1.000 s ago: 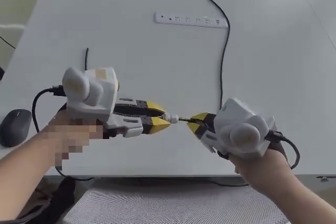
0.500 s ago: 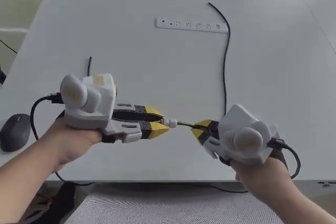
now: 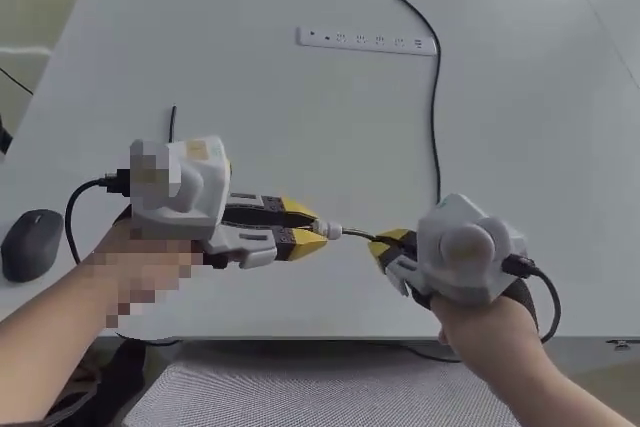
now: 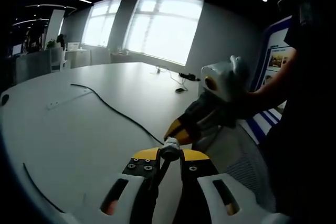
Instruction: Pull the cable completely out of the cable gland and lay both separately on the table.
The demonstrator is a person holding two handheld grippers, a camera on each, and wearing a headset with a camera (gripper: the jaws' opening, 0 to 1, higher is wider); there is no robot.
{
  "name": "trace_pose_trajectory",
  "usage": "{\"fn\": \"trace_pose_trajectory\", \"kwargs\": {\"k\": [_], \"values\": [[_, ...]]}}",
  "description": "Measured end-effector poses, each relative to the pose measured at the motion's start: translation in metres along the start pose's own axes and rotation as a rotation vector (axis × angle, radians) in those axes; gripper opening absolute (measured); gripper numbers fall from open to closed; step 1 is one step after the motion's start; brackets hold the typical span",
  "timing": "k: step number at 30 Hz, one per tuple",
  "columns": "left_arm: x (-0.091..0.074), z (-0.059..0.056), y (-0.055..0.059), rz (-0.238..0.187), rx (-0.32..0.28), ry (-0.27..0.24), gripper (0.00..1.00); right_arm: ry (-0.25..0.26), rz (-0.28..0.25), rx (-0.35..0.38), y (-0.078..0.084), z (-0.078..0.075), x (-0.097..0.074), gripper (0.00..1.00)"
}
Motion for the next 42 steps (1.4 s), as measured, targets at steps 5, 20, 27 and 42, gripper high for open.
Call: {"fn": "trace_pose_trajectory", "kwargs": {"k": [5, 20, 27, 42], "values": [[-0.003, 0.003, 0.0, -0.003, -0.004, -0.008, 0.15, -0.016, -0.016, -0.028, -0.001, 0.002, -0.003, 0.01], [-0.008, 0.009, -0.007, -0.03, -0.019, -0.029, 0.15, 0.002, -0.076, -0.355, -0.046, 0.022, -0.023, 0.11], [-0.007, 0.009, -0.008, -0.027, -0.016, -0.03, 0.15, -0.01, -0.084, -0.491, -0.059, 0.039, -0.014, 0.09], [-0.005, 0.006, -0.007, -0.025, -0.018, -0.026, 0.15, -0.003, -0.076, -0.503, -0.054, 0.036, -0.009, 0.01]]}}
Point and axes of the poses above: the centre of the closed fingertips' face, and the gripper's own axes: x roughly forward along the fingers, z roughly to its left, y roughly out of its underside, the point moved 4 cm from there along -x, roughly backward along the fingers, and after that the axes turned 2 degrees about -z, right-handed, at the moved point
